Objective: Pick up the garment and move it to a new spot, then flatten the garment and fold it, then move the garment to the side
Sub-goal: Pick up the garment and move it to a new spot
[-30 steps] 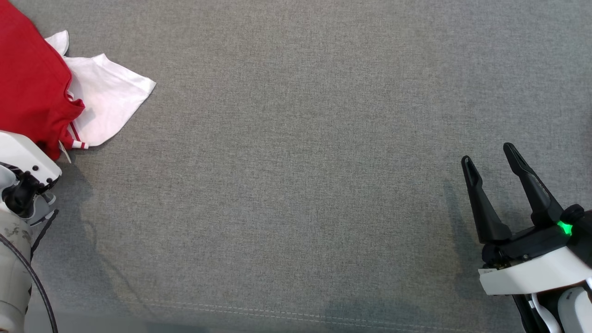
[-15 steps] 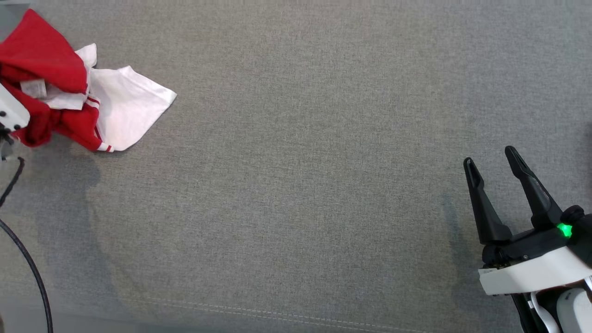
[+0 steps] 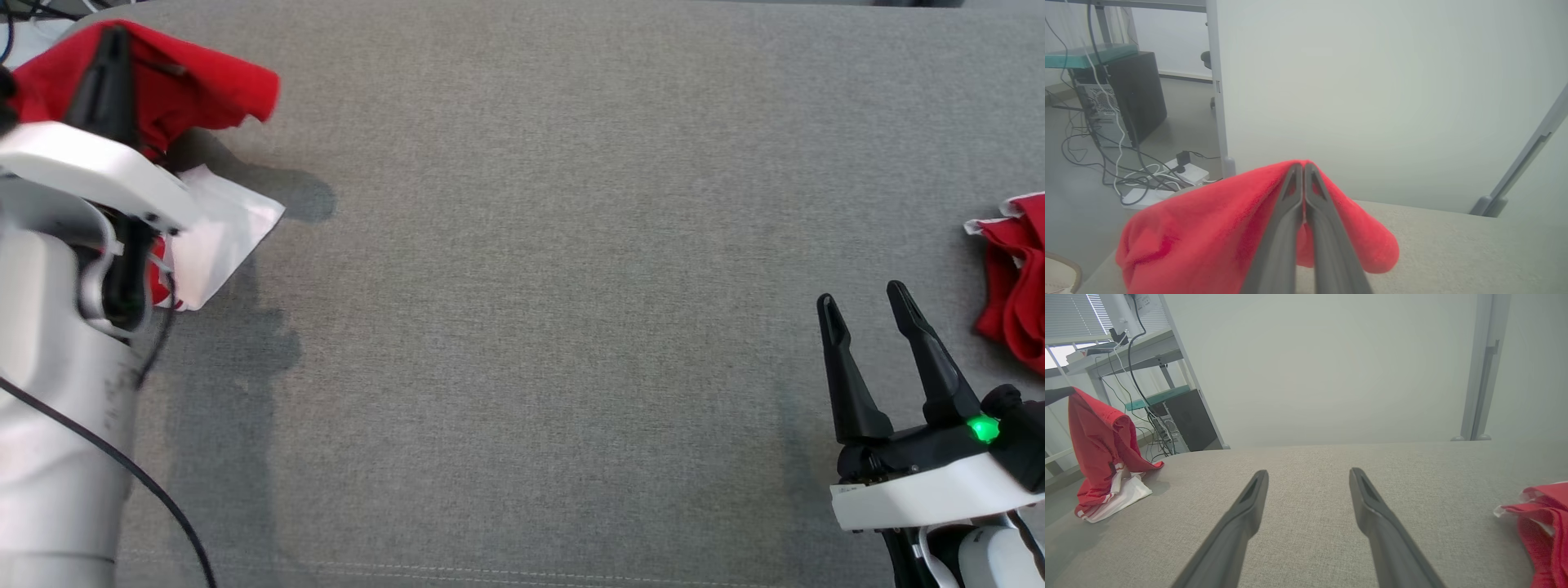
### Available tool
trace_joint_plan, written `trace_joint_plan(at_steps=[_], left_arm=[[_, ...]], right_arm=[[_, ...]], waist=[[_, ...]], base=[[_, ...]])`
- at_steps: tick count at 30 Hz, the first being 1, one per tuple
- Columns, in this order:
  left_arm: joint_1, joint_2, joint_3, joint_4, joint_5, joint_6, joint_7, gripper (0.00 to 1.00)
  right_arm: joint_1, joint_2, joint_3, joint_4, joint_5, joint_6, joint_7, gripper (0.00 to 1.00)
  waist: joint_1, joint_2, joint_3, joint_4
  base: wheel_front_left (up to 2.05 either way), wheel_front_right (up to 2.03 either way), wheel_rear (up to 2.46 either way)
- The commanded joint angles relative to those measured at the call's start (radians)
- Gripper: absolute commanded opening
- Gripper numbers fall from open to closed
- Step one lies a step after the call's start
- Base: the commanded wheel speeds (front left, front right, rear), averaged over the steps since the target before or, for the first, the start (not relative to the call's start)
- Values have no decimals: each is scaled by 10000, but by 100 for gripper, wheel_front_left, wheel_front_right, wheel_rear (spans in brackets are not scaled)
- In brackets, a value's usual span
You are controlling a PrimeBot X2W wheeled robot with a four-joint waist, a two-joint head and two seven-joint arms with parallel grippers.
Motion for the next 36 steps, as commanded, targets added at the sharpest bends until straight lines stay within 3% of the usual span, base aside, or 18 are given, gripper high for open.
trace_joint_plan(at_steps=[1, 5, 8, 11, 22, 29, 35, 36], left_arm=[[43, 419, 169, -582, -42, 122, -82, 0], [1854, -444, -726, -3663, 429, 902, 317, 0], [2611, -938, -1445, -4888, 657, 1215, 855, 0], [2931, -1384, -2202, -5435, 780, 1219, 1333, 0], [2623, -2452, -4951, -4571, 904, 414, 1850, 0], [2190, -2538, -5937, -3749, 445, 388, 1541, 0], [1999, -2542, -6428, -3055, -296, 461, 1472, 0], [1976, -2543, -6509, -2945, -476, 447, 1491, 25]], right_arm=[[21, -17, 177, -235, 48, 12, -138, 100], [39, 136, 74, -172, 21, 12, -254, 100], [-13, 187, 33, -101, 27, 12, -325, 100], [-104, 240, -1, -30, 43, 12, -403, 100], [-316, 424, 92, 262, 121, 12, -635, 100], [-390, 524, 193, 491, 252, 12, -756, 100], [-470, 594, 277, 676, 359, 12, -808, 100], [-481, 603, 272, 710, 365, 12, -814, 100]], waist=[[0, 0, -77, -182], [0, 0, -137, -785], [0, 0, -153, -1206], [0, 0, -151, -1665], [0, 0, 128, -3521], [0, 0, 532, -4524], [0, 0, 712, -4761], [0, 0, 720, -4753]], base=[[0, 0, 0], [0, 0, 0], [0, 0, 0], [0, 0, 0], [0, 0, 0], [0, 0, 0], [0, 0, 0], [0, 0, 0]])
